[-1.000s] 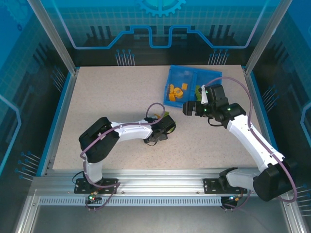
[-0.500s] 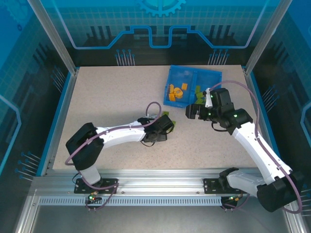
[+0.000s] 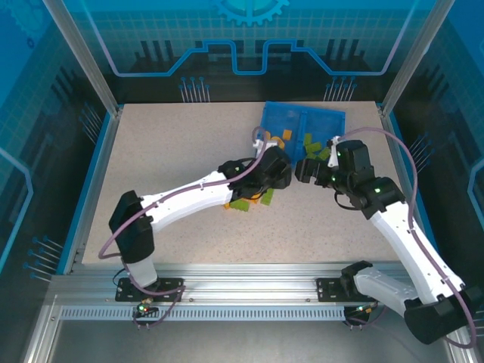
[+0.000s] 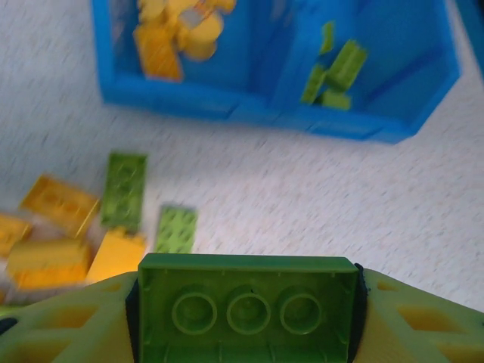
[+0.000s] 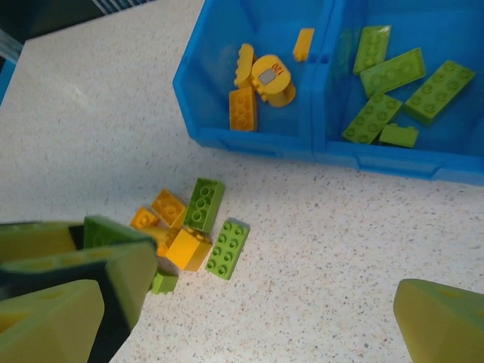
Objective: Sort the legos into containers by color
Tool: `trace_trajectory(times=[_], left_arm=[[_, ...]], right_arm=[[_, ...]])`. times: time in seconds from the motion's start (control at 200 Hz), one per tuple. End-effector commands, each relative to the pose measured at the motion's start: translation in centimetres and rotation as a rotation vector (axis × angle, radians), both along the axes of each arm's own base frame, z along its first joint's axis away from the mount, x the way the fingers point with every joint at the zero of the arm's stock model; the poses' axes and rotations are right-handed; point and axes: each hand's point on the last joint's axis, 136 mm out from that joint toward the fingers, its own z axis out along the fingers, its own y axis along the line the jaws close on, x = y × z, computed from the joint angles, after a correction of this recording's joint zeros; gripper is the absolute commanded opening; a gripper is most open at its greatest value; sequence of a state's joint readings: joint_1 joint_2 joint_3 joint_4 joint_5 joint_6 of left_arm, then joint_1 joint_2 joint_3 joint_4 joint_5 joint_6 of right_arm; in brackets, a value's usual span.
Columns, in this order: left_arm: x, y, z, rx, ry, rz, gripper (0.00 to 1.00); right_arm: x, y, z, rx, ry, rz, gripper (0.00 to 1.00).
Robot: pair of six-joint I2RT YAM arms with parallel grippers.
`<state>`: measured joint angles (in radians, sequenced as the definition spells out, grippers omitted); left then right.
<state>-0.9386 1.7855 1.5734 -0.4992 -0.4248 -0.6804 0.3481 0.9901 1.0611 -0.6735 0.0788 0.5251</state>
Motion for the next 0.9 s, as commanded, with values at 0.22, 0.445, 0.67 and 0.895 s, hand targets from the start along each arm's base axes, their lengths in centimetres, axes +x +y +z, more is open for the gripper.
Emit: trace_trajectory(times=[0.22,0.445,0.67,0.895], left_arm=[[10.4,-9.3,3.4,-0.044,-0.287,-0.215,0.56],[16.0,-14.3,1.2,-0.084,-0.375,-0.367,0.59],[17.2,-16.4,0.4,-0.122,-0.448,-0.432,0.76],[15.5,-16.5,4.2,-0.168,-0.487,-0.440,0.86]], right_arm=[[-3.3,-5.8,2.6,0.011,-0.175,-0.281,1.00],[-4.9,-6.8,2.0,0.016,-0.190,-0.306,1.00],[-5.0,-6.8,2.3,0.007,-0.192,-0.291,1.00],[-4.5,-6.2,2.1,0.021,-0.182,-0.278,1.00]])
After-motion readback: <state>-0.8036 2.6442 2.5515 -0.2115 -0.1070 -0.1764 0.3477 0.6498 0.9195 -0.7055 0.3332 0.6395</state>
